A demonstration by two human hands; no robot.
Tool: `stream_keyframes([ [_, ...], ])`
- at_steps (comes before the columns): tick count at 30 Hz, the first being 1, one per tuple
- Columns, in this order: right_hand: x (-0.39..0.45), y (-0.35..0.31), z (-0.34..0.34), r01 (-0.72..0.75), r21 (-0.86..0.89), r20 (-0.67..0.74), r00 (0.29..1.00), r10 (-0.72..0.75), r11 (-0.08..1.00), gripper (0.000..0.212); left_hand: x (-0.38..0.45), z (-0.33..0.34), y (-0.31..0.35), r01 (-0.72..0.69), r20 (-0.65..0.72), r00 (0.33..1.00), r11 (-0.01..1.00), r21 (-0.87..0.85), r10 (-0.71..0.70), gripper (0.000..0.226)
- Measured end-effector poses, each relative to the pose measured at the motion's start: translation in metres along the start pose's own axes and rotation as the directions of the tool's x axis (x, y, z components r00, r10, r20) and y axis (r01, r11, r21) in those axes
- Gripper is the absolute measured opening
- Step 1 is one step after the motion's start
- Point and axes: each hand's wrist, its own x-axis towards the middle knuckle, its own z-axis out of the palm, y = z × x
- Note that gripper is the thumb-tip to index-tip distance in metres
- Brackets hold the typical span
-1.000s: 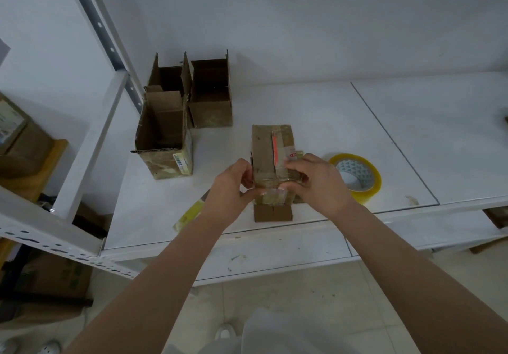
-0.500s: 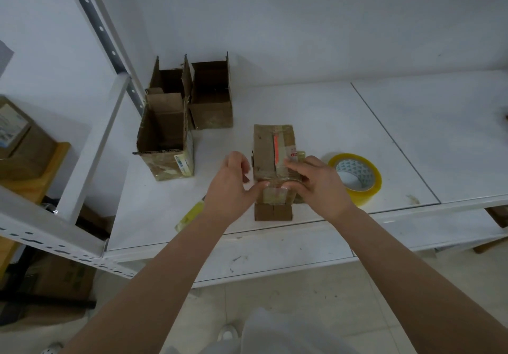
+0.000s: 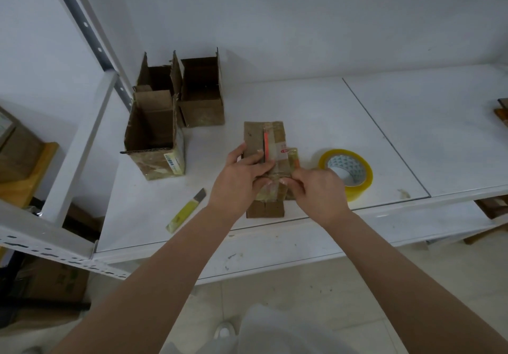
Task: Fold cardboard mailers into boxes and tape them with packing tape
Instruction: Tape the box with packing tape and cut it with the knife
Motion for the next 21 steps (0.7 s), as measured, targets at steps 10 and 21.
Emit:
stream_keyframes([
  [10,0.018,0.026,-0.013,0.113,0.021,0.228,0.967,-0.115,0.993,0.029,0.000,-0.002,0.001,-0.010,0.032,0.999,0.999,0.032,0.009,0.045],
  [21,0.023,0.012,-0.006,0.217,-0.106,0.120,0.971,-0.204,0.970,0.038,0.002,-0.004,0.001,-0.004,0.070,0.998,1.000,0.022,0.003,0.043],
])
